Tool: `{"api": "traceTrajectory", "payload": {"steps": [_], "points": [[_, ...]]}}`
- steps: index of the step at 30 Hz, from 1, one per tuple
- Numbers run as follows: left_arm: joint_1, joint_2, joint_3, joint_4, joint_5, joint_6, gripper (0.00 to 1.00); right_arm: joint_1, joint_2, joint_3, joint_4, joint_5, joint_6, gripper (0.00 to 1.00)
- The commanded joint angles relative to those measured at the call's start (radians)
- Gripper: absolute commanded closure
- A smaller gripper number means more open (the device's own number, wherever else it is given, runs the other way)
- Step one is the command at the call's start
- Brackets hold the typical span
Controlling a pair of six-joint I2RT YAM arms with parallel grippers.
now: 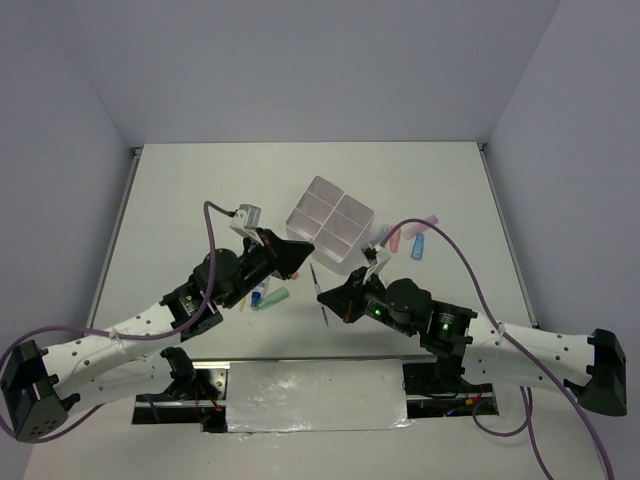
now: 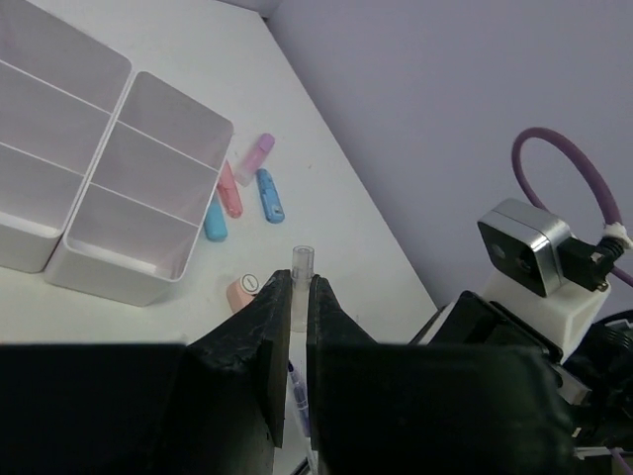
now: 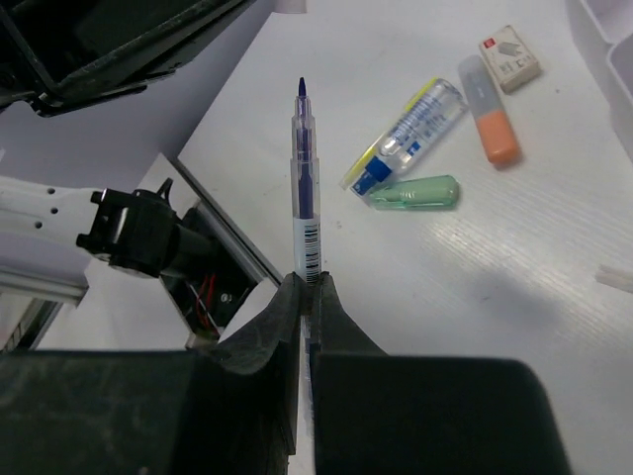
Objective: Sort the stationery into containers
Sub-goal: Close the pen cap on the pen.
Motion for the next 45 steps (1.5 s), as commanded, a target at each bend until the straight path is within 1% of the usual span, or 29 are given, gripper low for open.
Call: {"api": "traceTrajectory", "payload": {"steps": [1, 2, 10, 15, 20, 28, 45], "points": [[-0.002, -0.042, -0.041, 0.219, 0.078, 0.013, 1.00, 0.017, 0.029, 0.025, 0.129, -0.032, -0.039, 1.00], [0.000, -0.048, -0.061, 0.233, 0.083, 0.002, 1.00, 0.017, 0.033, 0.024, 0.141, -0.032, -0.040, 1.00], [0.000, -0.060, -0.080, 0.248, 0.080, -0.006, 1.00, 0.036, 0.016, 0.022, 0.142, -0.006, -0.056, 1.00], [-0.002, -0.082, -0.091, 0.235, 0.034, -0.001, 1.00, 0.051, 0.008, 0.030, 0.114, 0.031, -0.066, 1.00], [0.000, -0.105, -0.100, 0.219, -0.011, 0.003, 1.00, 0.067, -0.012, 0.021, 0.128, 0.048, -0.077, 1.00], [-0.002, -0.099, -0.109, 0.241, 0.015, -0.014, 1.00, 0.067, -0.003, 0.038, 0.117, 0.085, -0.093, 1.00], [0.000, -0.077, -0.150, 0.265, 0.014, -0.053, 1.00, 0.068, 0.046, 0.085, 0.077, 0.119, -0.105, 1.00]]}}
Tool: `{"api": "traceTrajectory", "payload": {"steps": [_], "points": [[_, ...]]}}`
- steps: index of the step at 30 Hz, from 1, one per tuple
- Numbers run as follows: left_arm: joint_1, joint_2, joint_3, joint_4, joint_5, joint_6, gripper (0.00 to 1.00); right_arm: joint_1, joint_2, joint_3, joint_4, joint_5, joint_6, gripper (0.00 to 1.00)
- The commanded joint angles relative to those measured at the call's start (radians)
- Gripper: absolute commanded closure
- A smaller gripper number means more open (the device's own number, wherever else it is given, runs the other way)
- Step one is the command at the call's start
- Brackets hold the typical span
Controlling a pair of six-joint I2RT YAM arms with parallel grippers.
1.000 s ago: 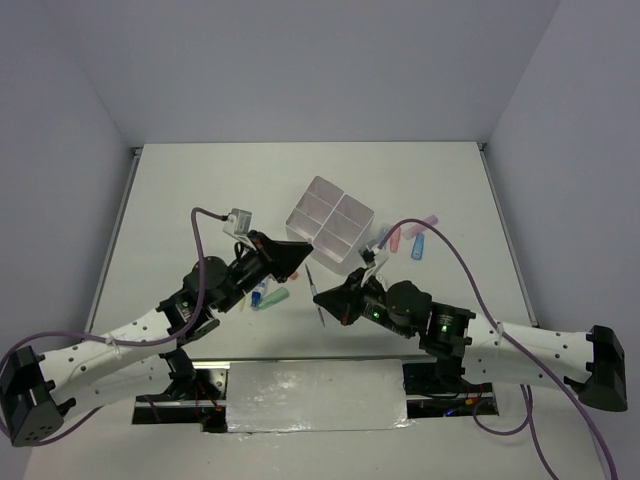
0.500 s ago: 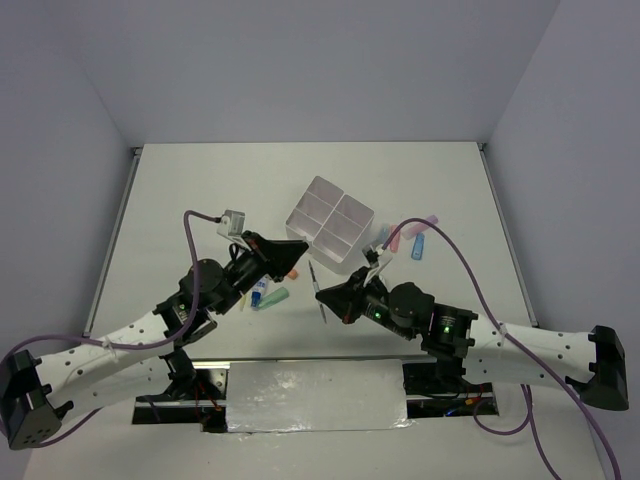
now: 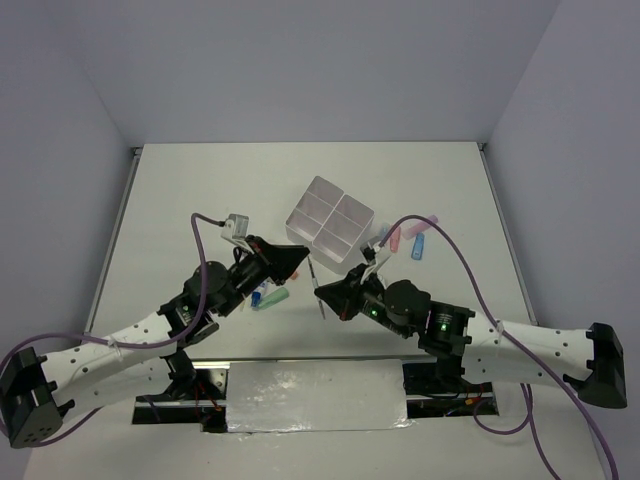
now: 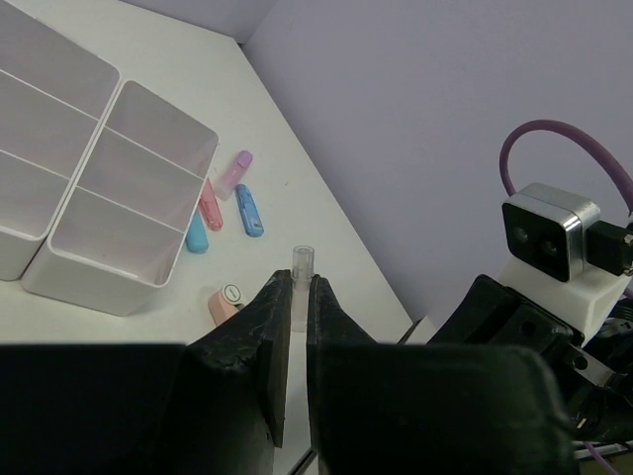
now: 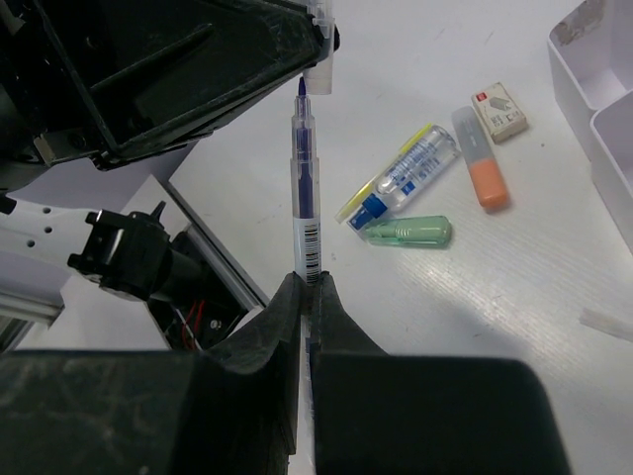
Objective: Sort the stationery into containers
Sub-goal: Close the pen cap on the pen.
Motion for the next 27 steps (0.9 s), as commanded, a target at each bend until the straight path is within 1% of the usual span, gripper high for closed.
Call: {"api": "traceTrajectory", "payload": {"steps": [1, 7, 11, 27], "points": [[0.000, -0.003, -0.002, 0.083, 0.001, -0.019, 1.00, 0.008, 0.018, 0.058, 0.005, 0.030, -0.014, 1.00], [-0.002, -0.018, 0.004, 0.060, -0.026, -0.010, 1.00, 0.010, 0.021, 0.054, 0.019, 0.016, -0.011, 1.00], [-0.002, -0.026, 0.025, 0.012, -0.063, 0.003, 1.00, 0.010, 0.019, 0.054, 0.019, 0.001, -0.009, 1.00], [-0.002, -0.042, 0.038, 0.003, -0.063, 0.008, 1.00, 0.010, 0.062, 0.080, 0.000, 0.010, 0.002, 1.00]]}}
